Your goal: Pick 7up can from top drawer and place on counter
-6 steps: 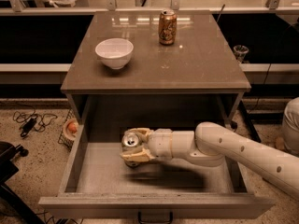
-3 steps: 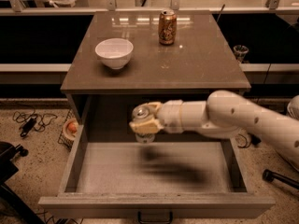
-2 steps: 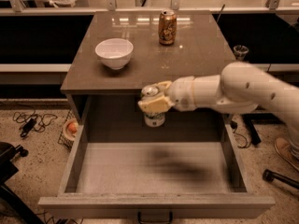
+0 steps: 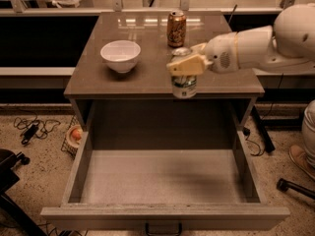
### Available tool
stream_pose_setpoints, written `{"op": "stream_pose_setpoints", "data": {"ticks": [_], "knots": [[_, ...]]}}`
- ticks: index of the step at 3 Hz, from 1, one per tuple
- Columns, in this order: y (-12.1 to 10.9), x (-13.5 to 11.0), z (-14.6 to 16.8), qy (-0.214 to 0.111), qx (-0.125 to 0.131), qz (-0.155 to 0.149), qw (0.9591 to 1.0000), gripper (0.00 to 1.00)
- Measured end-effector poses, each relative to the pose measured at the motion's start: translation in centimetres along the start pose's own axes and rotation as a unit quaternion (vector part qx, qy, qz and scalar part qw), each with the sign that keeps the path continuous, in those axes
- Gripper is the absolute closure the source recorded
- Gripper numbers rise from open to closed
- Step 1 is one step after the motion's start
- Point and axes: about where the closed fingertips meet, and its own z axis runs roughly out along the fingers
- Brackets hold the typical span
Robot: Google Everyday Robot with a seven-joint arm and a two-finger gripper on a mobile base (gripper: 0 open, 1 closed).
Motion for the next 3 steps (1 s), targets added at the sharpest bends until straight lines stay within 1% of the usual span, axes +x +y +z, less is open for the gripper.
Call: {"op": "stream_pose_setpoints", "data": {"ticks": [1,2,3], "knots": [[-2.0,-1.7,-1.5,-0.018,0.031,0.006,0.9993,1.0],[-4.2,-2.6,-1.2,-0.047,0.076,-0.009,0.9959,1.0],[-6.9,-3.5,-0.3,-0.071,0.132,-0.04,0.9878,1.0]]}}
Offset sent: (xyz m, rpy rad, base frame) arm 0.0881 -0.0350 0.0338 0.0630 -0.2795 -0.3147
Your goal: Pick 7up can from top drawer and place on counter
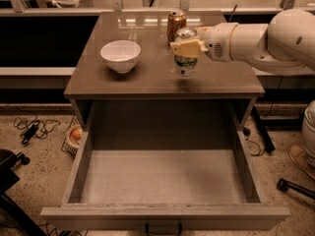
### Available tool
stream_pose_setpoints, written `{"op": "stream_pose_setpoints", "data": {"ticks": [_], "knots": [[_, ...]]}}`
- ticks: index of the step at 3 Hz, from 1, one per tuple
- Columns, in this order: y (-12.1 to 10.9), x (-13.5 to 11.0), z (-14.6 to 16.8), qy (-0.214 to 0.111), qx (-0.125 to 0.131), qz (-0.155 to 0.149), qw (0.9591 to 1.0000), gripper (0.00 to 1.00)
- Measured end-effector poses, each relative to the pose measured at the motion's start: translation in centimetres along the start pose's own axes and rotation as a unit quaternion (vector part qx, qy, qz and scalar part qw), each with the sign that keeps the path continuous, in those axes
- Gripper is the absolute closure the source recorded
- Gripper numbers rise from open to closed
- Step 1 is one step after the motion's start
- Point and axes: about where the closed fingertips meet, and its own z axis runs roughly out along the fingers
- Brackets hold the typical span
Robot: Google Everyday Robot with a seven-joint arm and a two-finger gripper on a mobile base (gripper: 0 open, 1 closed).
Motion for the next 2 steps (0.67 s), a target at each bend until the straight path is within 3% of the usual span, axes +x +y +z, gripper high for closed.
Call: {"op": "stream_pose_setpoints", "data": {"ticks": [1,2], "knots": [[-2.0,1.0,1.4,-0.003,0.042,-0.014,0.999,1.0],[-4.1,3.4,1.7,0.008,0.082,0.004,0.9966,1.0]]}}
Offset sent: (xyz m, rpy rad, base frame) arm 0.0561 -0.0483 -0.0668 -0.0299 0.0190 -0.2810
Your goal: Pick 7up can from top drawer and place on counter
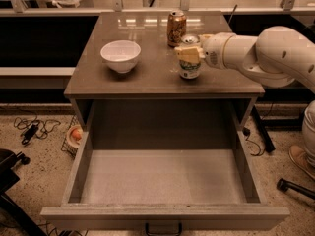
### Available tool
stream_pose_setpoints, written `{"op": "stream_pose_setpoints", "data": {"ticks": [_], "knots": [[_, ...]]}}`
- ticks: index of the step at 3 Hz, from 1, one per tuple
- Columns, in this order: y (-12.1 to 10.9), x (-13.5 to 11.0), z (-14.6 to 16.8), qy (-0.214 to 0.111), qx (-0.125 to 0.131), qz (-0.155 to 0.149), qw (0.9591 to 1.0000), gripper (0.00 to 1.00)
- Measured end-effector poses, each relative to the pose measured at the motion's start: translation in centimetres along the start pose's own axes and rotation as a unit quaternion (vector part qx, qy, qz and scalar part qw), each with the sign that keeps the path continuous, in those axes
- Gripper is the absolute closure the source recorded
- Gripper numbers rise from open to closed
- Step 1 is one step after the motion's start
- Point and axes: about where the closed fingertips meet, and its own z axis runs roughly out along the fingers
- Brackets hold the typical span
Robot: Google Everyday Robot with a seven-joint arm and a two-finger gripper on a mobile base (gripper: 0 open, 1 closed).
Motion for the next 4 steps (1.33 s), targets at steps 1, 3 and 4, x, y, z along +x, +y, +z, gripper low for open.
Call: {"op": "stream_pose_setpoints", "data": {"ticks": [1,3,4], "knots": [[-1.86,2.76,-0.87,0.01,0.041,0.034,0.9985,1.0],[-1.93,1.92,-1.09,0.01,0.041,0.034,0.9985,0.52],[-1.67,1.8,-0.85,0.01,0.039,0.033,0.9987,0.2]]}}
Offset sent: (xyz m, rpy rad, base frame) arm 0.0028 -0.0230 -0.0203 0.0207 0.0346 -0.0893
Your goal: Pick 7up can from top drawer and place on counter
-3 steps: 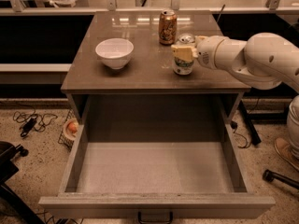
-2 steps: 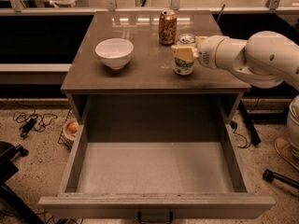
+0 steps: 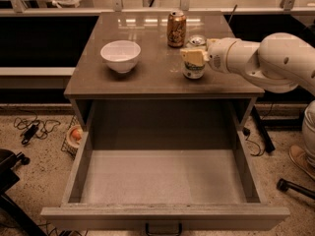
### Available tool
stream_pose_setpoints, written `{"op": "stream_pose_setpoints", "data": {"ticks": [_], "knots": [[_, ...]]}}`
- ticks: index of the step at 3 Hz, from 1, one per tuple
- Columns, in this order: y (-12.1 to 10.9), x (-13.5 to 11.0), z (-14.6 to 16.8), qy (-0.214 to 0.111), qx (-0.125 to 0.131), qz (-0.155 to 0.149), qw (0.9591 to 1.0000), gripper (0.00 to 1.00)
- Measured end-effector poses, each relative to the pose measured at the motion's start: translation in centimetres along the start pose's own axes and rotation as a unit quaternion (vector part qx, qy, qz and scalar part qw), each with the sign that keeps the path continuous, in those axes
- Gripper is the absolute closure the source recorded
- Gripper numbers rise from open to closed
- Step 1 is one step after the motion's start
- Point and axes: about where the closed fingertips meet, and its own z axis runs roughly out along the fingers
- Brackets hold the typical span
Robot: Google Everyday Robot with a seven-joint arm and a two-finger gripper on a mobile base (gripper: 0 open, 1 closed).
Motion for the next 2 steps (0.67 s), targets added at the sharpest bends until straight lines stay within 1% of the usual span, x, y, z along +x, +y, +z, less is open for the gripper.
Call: {"op": "stream_pose_setpoints", "data": {"ticks": [1,2], "knots": [[0.16,-0.05,0.13,0.0,-0.001,0.0,1.0,0.01],[0.23,-0.07,0.18,0.0,-0.002,0.0,1.0,0.0]]}}
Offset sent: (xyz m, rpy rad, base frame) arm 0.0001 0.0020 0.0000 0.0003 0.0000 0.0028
